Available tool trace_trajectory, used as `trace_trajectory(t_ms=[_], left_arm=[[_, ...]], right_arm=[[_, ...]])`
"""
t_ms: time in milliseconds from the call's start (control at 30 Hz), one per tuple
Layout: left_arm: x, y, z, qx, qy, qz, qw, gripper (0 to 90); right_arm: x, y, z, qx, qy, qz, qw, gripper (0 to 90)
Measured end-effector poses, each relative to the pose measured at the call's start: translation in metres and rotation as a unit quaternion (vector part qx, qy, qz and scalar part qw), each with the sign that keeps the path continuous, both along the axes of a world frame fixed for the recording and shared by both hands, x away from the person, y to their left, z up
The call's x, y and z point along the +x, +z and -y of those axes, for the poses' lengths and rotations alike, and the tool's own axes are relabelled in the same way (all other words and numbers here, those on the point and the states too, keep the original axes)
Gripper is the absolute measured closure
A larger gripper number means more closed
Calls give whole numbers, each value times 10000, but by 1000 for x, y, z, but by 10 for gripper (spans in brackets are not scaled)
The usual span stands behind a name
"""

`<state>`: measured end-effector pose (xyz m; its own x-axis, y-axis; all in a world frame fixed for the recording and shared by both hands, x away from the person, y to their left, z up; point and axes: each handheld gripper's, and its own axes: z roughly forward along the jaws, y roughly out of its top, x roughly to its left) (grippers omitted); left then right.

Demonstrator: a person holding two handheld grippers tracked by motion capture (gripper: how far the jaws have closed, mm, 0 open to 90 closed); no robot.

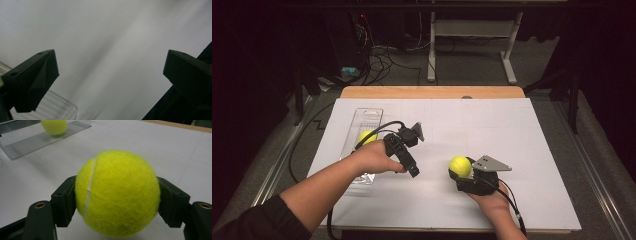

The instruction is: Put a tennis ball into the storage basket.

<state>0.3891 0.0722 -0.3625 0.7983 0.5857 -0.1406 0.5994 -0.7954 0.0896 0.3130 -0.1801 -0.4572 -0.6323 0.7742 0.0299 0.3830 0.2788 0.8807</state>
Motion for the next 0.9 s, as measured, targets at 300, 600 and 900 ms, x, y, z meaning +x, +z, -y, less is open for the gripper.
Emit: trace_trajectory(t_ms=[300, 600, 900], left_arm=[[2, 3, 0, -12, 35, 30, 10000, 11], [3, 5, 0, -30, 53, 31, 10000, 11], [5, 6, -1, -29, 108, 26, 9999, 11]], right_arm=[[-2, 3, -15, 48, 143, 81, 9999, 273], [-2, 5, -30, 73, 315, 116, 9994, 273], [0, 6, -45, 81, 485, 173, 9986, 273]])
